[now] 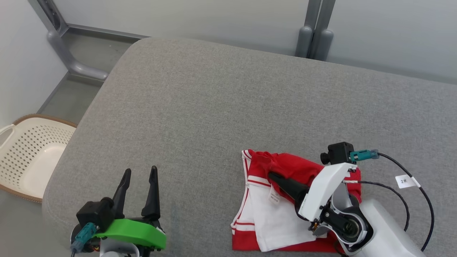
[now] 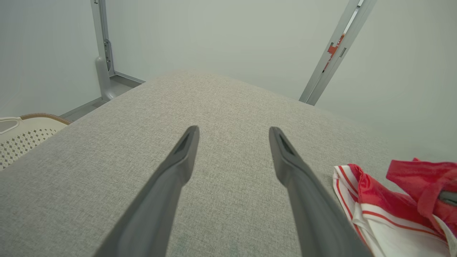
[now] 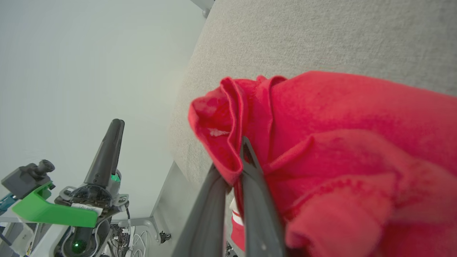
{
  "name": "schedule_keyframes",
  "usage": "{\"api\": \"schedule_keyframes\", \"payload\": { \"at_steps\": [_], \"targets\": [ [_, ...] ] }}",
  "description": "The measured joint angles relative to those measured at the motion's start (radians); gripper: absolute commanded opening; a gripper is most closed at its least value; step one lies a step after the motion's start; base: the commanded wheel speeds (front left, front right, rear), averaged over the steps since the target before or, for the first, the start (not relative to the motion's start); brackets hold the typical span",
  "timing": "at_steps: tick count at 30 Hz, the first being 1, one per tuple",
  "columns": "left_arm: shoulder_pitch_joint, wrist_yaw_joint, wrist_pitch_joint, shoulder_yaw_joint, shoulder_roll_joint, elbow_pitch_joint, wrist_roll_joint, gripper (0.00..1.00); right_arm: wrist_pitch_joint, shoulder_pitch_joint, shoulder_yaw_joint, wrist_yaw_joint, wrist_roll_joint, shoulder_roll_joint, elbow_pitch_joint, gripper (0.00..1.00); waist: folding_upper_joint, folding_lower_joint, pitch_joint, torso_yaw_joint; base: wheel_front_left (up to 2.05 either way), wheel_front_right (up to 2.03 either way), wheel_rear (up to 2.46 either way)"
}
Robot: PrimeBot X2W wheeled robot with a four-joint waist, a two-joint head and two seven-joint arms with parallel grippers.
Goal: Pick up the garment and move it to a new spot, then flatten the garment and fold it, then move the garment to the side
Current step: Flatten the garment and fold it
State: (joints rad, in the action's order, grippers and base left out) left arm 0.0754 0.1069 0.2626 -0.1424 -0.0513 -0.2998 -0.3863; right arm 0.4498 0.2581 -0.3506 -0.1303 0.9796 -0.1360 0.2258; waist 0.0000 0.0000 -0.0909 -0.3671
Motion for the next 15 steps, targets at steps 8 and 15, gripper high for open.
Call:
{"api": "schedule_keyframes", "payload": {
  "at_steps": [8,15],
  "targets": [
    [0.008,-0.003,0.000,0.003,0.000,-0.004,-0.005,1.00,-0.052,0.054,-0.079,0.000,0.038,0.009,0.072,1.00,0.0000,0.0000,-0.017,0.021,0.00,0.00,0.00],
    [0.009,-0.006,0.000,0.021,0.001,-0.002,-0.005,1.00,-0.112,0.075,-0.105,0.000,0.151,-0.036,-0.036,1.00,0.0000,0.0000,-0.008,0.077,0.00,0.00,0.00]
  ]
}}
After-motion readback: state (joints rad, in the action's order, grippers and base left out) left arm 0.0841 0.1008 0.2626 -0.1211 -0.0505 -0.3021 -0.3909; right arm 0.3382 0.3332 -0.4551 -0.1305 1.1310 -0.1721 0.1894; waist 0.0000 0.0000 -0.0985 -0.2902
